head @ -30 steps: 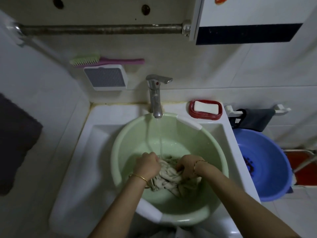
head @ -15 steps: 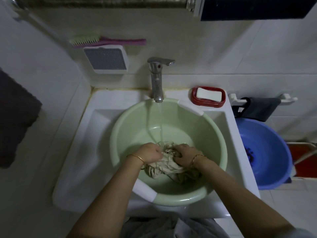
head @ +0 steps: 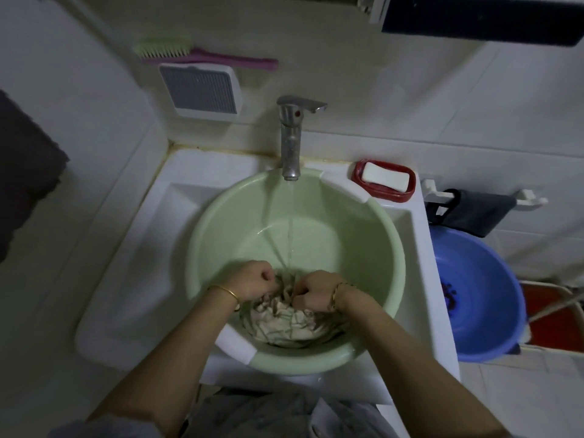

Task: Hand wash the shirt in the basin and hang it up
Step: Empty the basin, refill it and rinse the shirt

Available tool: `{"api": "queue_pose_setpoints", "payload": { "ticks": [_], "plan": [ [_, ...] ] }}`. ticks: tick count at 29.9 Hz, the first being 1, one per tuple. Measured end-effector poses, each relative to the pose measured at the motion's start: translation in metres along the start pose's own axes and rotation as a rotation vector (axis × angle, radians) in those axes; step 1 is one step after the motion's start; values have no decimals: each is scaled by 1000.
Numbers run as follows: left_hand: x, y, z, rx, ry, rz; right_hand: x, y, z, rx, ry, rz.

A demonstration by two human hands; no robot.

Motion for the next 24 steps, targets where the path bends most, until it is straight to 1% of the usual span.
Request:
{"api": "queue_pose_setpoints", "payload": {
  "ticks": [3, 5, 7, 11, 14, 17, 21, 24],
  "plan": [
    [-2, 10, -2, 62, 116, 81, 2, 6, 1, -44, 78, 10],
    [-6, 17, -11, 39, 203, 108, 0, 9, 1, -37, 97, -5],
    [-10, 23, -17, 23, 244, 111, -1, 12, 2, -5, 90, -22],
    [-10, 19, -1, 12, 120, 40, -5, 8, 7, 78, 28, -60],
    [-10, 12, 6, -25, 59, 12, -9, 1, 8, 223, 22, -103],
    [-11, 12, 15, 22, -8, -6, -13, 3, 9, 312, 34, -94],
    [-14, 21, 21, 144, -61, 35, -10, 10, 10, 289, 108, -80],
    [-14, 26, 21, 228, -68, 63, -14, 18, 6, 290, 233, -67]
  ]
}}
Point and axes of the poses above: each hand's wrist, its own x-axis towards the middle knuckle, its own z-axis out of the palm, y = z × x, the point moved 10 cm from there along x, towards the middle knuckle, and after that the axes turned 4 degrees about -y, right-handed, at the moved point
